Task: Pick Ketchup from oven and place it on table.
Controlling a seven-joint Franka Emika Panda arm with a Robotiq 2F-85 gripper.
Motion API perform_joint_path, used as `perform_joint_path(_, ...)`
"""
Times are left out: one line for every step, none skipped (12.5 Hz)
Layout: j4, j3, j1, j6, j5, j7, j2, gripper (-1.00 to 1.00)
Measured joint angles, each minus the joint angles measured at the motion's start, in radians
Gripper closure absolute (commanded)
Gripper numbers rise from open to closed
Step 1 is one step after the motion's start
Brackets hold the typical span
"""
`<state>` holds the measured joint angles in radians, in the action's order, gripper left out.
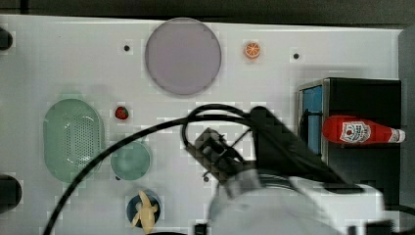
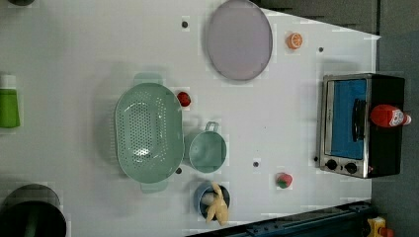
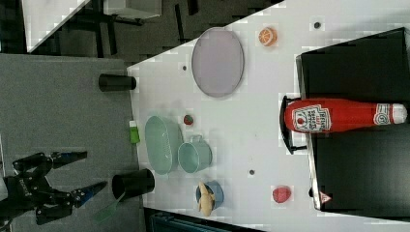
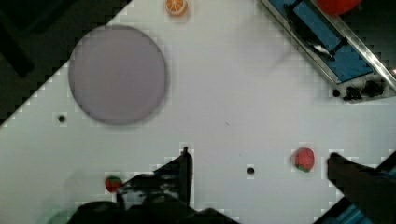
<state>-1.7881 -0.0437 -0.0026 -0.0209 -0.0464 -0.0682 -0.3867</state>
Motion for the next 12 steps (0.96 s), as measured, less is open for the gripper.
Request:
perform_joint_path(0.000, -0.016, -0.008, 0.029, 0.013, -0.003, 0.011, -1.00)
perform_joint_path(-0.014, -0.041, -0.016, 0.070, 0.020, -0.005, 0.032, -1.00)
perform_joint_path(-0.024, -0.080, -0.021, 0.100, 0.018, -0.005, 0.067, -1.00)
perform_joint_path(-0.029, -0.121, -0.036, 0.126, 0.019, -0.005, 0.116, -1.00)
perform_joint_path(-0.039, -0.181, -0.041, 0.171, 0.023, -0.005, 0.171, -1.00)
perform_joint_path(-0.058, -0.244, -0.044, 0.231, 0.026, -0.005, 0.228, -1.00)
perform_joint_path(-0.071, -0.288, -0.065, 0.284, 0.016, -0.006, 0.288, -1.00)
perform_joint_path(-0.072, -0.331, -0.081, 0.313, 0.022, -0.006, 0.355, -1.00)
perform_joint_path(-0.071, -0.375, -0.094, 0.320, 0.032, -0.006, 0.417, -1.00)
perform_joint_path(-0.076, -0.397, -0.118, 0.345, 0.017, -0.006, 0.469, -1.00)
perform_joint_path(-0.093, -0.419, -0.130, 0.406, 0.005, -0.006, 0.503, -1.00)
perform_joint_path(-0.095, -0.456, -0.128, 0.461, 0.014, -0.007, 0.531, -1.00)
